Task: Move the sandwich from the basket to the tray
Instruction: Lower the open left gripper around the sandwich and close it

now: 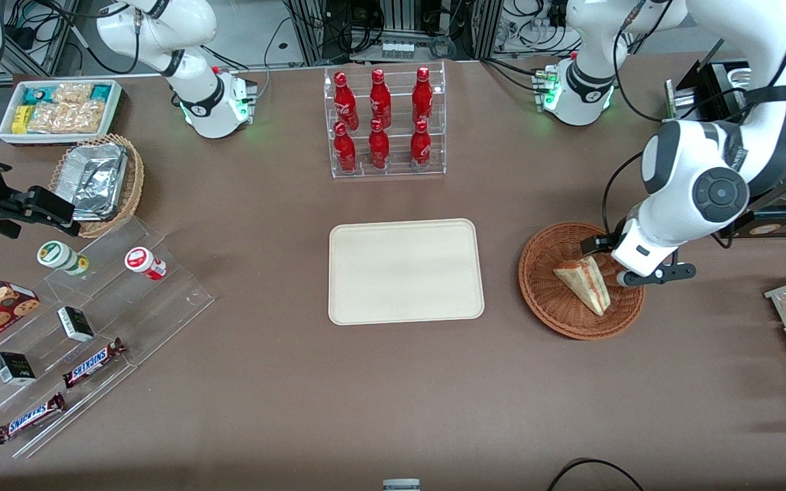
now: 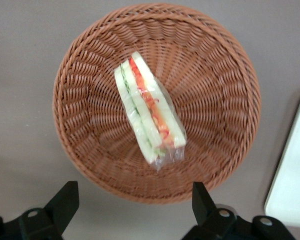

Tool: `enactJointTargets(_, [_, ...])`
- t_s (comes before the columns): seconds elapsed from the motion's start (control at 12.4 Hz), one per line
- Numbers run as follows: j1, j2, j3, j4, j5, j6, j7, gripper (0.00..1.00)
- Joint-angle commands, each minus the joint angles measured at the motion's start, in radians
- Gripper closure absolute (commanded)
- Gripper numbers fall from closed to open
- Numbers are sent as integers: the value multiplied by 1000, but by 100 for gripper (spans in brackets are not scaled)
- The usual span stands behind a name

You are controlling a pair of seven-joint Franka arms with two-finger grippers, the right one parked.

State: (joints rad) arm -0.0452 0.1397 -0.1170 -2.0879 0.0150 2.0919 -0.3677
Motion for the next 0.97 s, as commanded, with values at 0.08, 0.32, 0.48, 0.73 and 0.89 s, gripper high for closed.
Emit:
enactJointTargets(0.08, [-27,-19,0,-47,17,95,-276,0])
enactJointTargets(0.32, [-54,4,0,-47,22,134,-477,0])
enactJointTargets(0.48, [-56,24,0,-44,23,154,-630,0])
enactJointTargets(0.73, [-54,50,2,-46,25,178,-655,0])
enactJointTargets(0.89, [-53,81,3,-44,28,214,-652,0])
